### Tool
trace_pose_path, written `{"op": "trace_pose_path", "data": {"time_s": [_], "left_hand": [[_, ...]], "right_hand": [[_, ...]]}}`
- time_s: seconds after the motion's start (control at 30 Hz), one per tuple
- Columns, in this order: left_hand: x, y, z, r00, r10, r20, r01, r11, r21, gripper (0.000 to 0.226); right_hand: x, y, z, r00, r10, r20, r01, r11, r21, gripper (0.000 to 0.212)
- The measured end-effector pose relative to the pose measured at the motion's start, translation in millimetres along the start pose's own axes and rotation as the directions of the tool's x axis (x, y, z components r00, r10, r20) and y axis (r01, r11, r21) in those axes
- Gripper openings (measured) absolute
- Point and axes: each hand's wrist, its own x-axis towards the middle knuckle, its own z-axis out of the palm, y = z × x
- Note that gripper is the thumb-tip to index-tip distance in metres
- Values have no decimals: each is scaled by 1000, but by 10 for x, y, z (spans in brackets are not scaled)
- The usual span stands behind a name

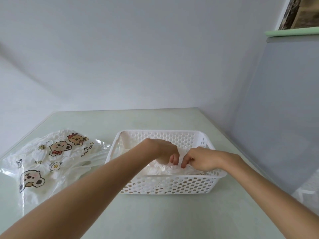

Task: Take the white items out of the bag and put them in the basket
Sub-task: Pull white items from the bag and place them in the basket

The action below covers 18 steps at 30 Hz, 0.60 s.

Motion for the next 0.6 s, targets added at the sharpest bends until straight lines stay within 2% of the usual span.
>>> {"op": "trace_pose_path", "data": {"time_s": [0.17, 0.27, 0.33, 0.4, 0.47, 0.53, 0.6], "left_hand": [[-18, -106, 45, 992, 7, -123, 13, 986, 167, 24], [-182, -107, 38, 953, 64, -295, 13, 967, 253, 20], [-368, -121, 64, 935, 95, -342, 12, 955, 297, 20], [-559, -136, 132, 964, 54, -260, 18, 963, 268, 22], [-711, -145, 217, 996, -72, -60, 80, 987, 141, 27], [-780, -196, 215, 979, -175, 107, 180, 983, -32, 38], [-796, -317, 143, 969, -204, 140, 229, 954, -196, 40]], "right_hand": [[66, 27, 3, 999, 11, 35, -11, 1000, 1, 43], [79, 28, -11, 998, 26, 51, -26, 1000, 5, 43], [85, 16, -20, 997, 34, 65, -35, 999, 10, 42], [109, -7, -30, 996, 40, 78, -41, 999, 14, 43], [126, -60, -51, 996, 39, 81, -41, 999, 19, 42], [128, -113, -89, 997, 34, 71, -35, 999, 12, 38], [103, -154, -127, 999, 15, 37, -14, 1000, -24, 36]]}}
